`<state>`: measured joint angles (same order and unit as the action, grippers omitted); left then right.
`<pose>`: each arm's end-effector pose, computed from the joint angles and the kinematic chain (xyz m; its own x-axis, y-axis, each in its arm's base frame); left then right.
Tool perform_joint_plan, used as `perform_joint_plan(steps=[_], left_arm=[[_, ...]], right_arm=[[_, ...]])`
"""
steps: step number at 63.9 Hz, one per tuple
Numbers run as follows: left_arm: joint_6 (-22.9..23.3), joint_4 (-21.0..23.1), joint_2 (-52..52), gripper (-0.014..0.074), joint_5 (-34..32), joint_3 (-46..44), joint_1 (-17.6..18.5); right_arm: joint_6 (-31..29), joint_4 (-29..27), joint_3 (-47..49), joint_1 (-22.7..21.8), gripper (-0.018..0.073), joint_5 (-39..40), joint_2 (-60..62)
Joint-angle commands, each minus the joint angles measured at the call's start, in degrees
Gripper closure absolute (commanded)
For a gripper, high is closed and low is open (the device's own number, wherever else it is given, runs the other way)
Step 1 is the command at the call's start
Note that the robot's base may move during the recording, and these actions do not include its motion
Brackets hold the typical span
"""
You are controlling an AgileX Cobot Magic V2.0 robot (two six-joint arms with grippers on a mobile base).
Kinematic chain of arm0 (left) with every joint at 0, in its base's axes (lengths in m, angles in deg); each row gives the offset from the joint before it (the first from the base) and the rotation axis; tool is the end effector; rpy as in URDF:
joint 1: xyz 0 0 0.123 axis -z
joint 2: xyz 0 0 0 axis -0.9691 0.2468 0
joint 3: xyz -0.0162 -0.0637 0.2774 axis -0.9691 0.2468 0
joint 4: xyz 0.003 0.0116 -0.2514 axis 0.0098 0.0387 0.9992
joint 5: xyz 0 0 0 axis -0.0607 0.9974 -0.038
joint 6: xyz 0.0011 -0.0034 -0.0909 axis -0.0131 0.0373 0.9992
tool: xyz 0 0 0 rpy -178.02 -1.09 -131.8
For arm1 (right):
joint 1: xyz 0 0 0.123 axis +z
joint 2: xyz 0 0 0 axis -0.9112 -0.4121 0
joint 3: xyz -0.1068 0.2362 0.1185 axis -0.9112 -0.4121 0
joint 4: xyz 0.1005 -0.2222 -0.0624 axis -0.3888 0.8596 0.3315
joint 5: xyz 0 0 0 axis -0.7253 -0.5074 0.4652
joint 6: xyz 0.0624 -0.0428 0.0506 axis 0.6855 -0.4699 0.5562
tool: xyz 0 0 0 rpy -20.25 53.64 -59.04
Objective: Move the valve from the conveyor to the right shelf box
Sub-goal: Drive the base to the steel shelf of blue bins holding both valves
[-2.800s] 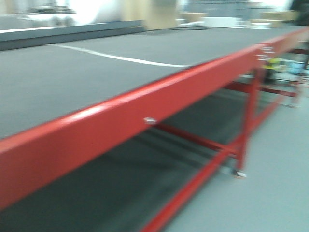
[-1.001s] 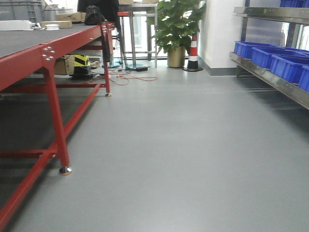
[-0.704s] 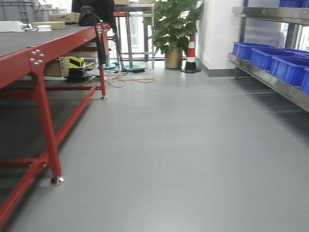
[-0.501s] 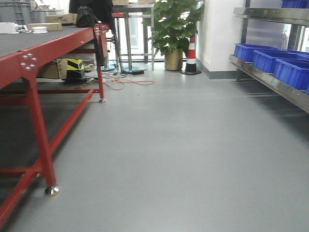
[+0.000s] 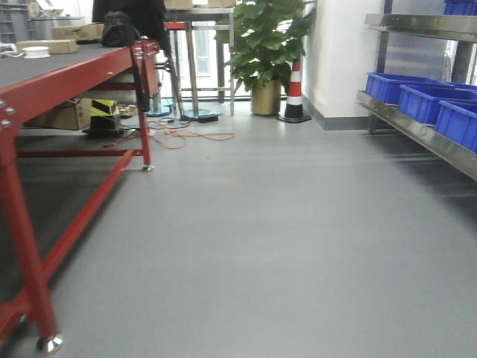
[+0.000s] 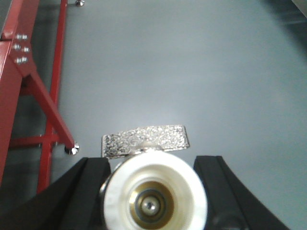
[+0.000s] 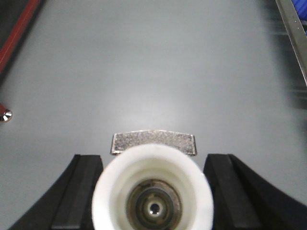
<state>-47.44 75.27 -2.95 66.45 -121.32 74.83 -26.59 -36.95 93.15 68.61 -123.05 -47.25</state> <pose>0.1972 -0.0014 0.4984 -0.5455 0.0167 -0.8379 0.0385 0.9992 -0.0051 0.1985 0.0206 0.4731 -0.5689 -0.0876 -0.8177 -0.1775 0.9839 0.0181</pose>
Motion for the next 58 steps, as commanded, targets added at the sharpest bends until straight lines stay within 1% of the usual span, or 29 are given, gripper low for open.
perform_joint_plan(steps=[1,15,37,48,58], left_arm=[[0.44,0.43,-0.20,0.0708,-4.01,-0.49,0.14],[0.44,0.43,-0.06,0.0708,-9.15,-0.49,0.14],[0.44,0.43,-0.06,0.0708,-15.22,-0.49,0.14],[0.44,0.43,-0.06,0.0708,-17.02,-0.49,0.14],[0.44,0.43,-0.06,0.0708,-17.04,-0.49,0.14]], right_arm=[[-0.21,0.23,1.06,0.03,0.0713,3.68,0.63],[-0.21,0.23,1.06,0.03,0.0713,3.85,0.63],[-0.21,0.23,1.06,0.03,0.0713,3.85,0.63],[-0.21,0.23,1.06,0.03,0.0713,3.85,0.63],[-0.21,0.23,1.06,0.03,0.0713,3.85,0.63]])
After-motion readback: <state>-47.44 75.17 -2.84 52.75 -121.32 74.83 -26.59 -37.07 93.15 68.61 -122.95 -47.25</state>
